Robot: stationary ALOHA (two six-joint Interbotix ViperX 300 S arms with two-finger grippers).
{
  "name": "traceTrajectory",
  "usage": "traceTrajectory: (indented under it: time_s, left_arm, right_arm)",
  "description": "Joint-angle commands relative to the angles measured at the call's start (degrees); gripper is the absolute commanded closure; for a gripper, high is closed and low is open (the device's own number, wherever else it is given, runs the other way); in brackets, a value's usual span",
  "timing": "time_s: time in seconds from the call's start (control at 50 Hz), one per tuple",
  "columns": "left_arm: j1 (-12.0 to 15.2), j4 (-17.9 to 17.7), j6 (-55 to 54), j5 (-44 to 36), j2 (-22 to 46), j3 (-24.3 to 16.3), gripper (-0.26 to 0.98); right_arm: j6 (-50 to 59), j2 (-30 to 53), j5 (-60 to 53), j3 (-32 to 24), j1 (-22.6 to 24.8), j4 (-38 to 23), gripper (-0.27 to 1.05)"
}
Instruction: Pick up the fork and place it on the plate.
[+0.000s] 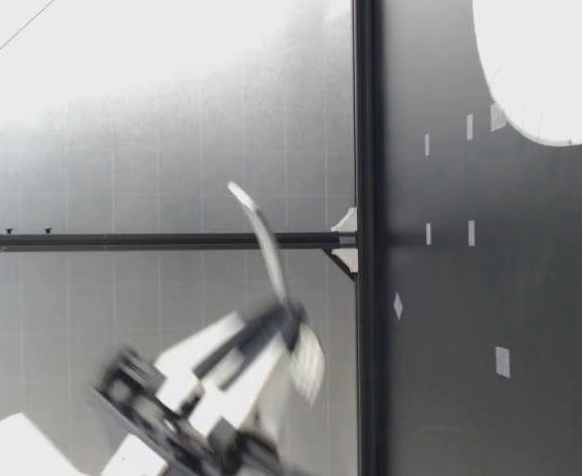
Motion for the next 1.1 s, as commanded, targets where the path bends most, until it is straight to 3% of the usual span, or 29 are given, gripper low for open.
traceTrajectory:
  time_s: [0.0,0.08,0.24,0.38,0.76,1.08]
  left_arm:
    - [-0.5,3.2,9.8,-13.6,0.3,-2.0,0.71]
    - [-0.5,1.1,14.3,-21.1,0.5,-1.9,0.71]
    - [-0.5,-9.1,17.7,-35.3,2.1,-1.1,0.71]
    - [-0.5,-15.7,17.0,-41.4,6.0,-1.8,0.71]
    - [-0.5,-15.5,18.5,-43.2,14.2,-10.2,0.71]
    - [-0.5,-15.2,18.5,-42.7,13.5,-10.1,0.71]
  right_arm:
    - [-3.8,4.4,-6.9,-1.4,-0.2,-1.6,0.77]
    - [-7.5,6.5,-10.0,-2.2,-0.2,-2.8,0.69]
    - [-16.3,11.2,-14.6,-4.7,-0.2,-3.3,0.39]
    - [-24.3,14.0,-19.1,-7.1,-0.1,-5.1,0.19]
    - [-40.6,23.2,-28.9,-11.3,-0.2,-7.6,0.18]
    - [-41.0,23.0,-35.7,-9.5,-0.2,-7.6,0.18]
